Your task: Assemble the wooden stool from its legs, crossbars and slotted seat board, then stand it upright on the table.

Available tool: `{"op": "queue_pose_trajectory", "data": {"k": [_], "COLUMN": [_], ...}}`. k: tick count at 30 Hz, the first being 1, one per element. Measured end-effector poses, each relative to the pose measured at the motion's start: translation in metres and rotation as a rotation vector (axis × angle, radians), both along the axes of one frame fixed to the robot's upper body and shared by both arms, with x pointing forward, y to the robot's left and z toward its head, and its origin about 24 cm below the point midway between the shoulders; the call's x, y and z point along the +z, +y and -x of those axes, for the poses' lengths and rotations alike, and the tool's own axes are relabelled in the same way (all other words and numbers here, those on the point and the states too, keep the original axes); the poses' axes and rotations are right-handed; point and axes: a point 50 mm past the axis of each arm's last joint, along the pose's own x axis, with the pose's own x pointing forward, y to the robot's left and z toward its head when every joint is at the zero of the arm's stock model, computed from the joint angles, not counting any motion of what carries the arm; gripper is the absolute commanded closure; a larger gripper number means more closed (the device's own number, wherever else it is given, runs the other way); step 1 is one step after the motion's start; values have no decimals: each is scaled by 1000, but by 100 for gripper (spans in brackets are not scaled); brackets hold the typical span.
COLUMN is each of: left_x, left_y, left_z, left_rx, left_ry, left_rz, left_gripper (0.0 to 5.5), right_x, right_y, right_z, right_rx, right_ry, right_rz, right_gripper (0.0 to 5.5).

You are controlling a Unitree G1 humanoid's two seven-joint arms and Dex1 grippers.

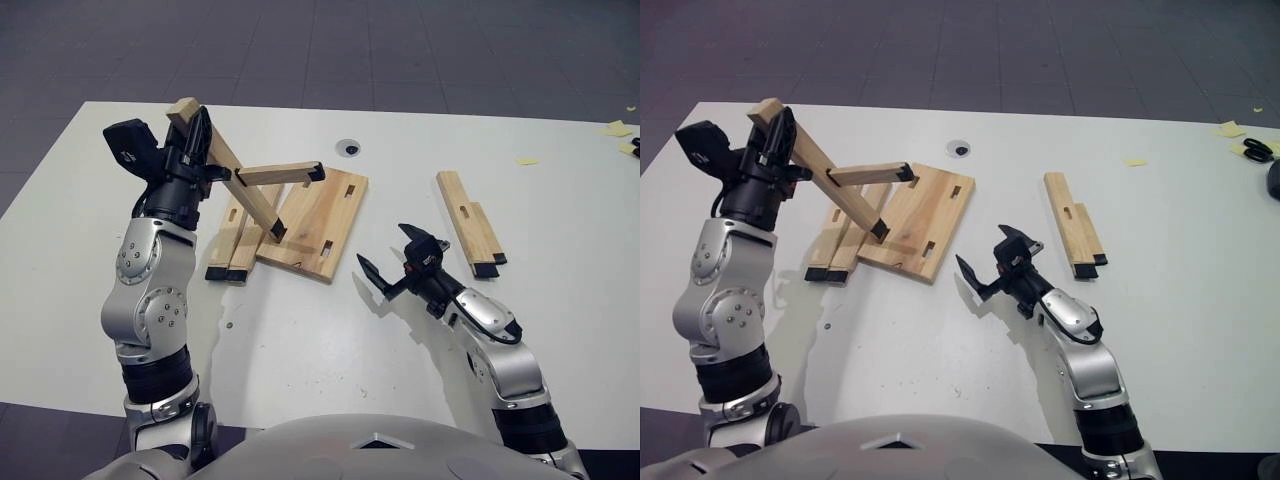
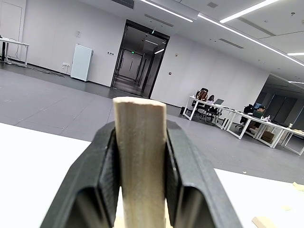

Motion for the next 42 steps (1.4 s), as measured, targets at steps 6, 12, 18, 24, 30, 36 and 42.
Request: {"op": "queue_pose_trajectory", "data": {"k": [6,12,18,24,30,36,42], "left_x": [0,0,-1,-3,-3,-10,-23], "left_y": [0,-3,-2,-1,-8,-15,-11], "left_z": [0,0,0,2,1,7,14], "left_rx": [-1,-17,-25,-23,-45,-116,-118], "left_ry": [0,5,16,7,-17,-55,-30], "left_rz": [2,9,3,-1,-37,-150,-150], "left_gripper": [447,447,447,447,447,447,447], "right_x": [0,0,0,0,0,1,2], "right_y": [0,0,0,0,1,1,0], "right_z": [0,0,0,0,-1,-2,-2], "right_rx": [2,1,0,0,4,3,-1], "right_ry": [0,0,1,1,-6,-12,-14], "right_rz": [1,1,1,1,-2,-5,-4], "right_gripper": [10,10,10,10,10,10,10]}}
